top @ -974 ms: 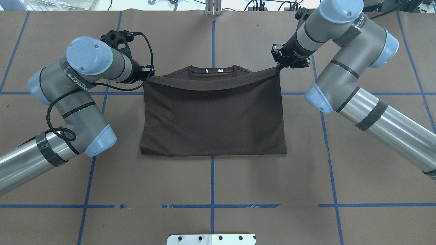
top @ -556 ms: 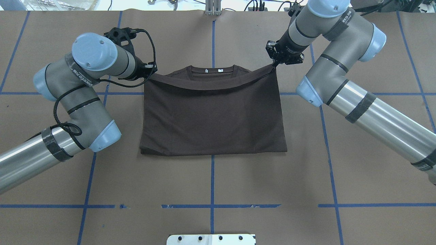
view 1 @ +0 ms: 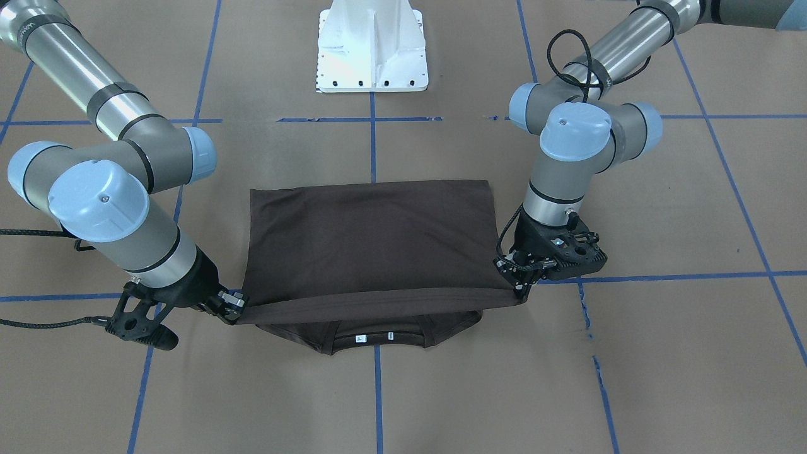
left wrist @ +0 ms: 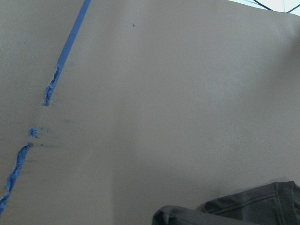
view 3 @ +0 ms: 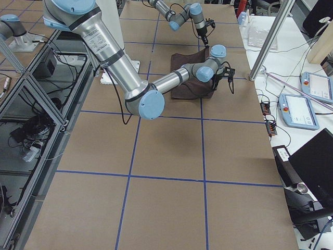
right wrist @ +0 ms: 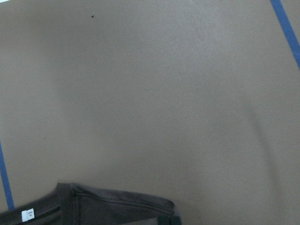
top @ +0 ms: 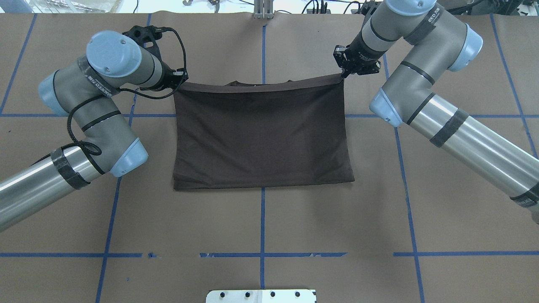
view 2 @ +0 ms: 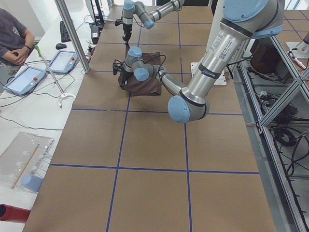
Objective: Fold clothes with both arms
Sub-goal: 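Lay the hem down near the collar with both grippers, then release the hem and move the right gripper to the folded side edge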
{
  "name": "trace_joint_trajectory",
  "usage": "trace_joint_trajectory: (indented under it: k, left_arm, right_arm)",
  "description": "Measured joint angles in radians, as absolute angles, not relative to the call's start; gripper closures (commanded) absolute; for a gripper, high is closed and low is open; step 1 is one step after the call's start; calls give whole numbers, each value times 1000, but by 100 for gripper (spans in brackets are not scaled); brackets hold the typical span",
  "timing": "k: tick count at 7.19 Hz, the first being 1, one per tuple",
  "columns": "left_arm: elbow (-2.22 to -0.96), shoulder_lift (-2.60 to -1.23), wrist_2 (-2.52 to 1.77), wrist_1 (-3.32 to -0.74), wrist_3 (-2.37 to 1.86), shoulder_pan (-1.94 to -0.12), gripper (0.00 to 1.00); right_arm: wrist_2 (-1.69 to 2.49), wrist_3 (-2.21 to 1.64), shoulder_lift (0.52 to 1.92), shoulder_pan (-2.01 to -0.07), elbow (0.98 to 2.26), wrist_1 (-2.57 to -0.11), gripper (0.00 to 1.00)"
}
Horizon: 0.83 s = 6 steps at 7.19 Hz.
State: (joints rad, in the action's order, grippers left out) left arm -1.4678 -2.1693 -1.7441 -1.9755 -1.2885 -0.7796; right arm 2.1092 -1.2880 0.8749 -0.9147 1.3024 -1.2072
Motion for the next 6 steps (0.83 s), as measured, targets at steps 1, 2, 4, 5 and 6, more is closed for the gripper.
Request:
trace_joint_trajectory:
  k: [1,2,4,5,6]
  left_arm:
    - [-1466,-2172,-1744,-1976,-1288,-780,100]
    - [-1466,-2174,-1744,-1976,-1289,-781,100]
    - [-1465,-2178,-1745,-1976,-1290,-780,100]
    - [-1466,-2179,-1745,-1978,-1290,-778,70]
    - [-1466,-2180,-1744,-1986,-1291,-776,10]
  right_arm:
    - [2109,-1286,874,-915,1302,-1207,100]
    - [2109,-1286,873,-916,1301,-1207,100]
    - [2110,-1286,872,-915,1302,-1207,59]
    - [2110,-1286,872,-914,1302,-1206,3]
    - [2108,-1284,874,-912,1302,-1206,0]
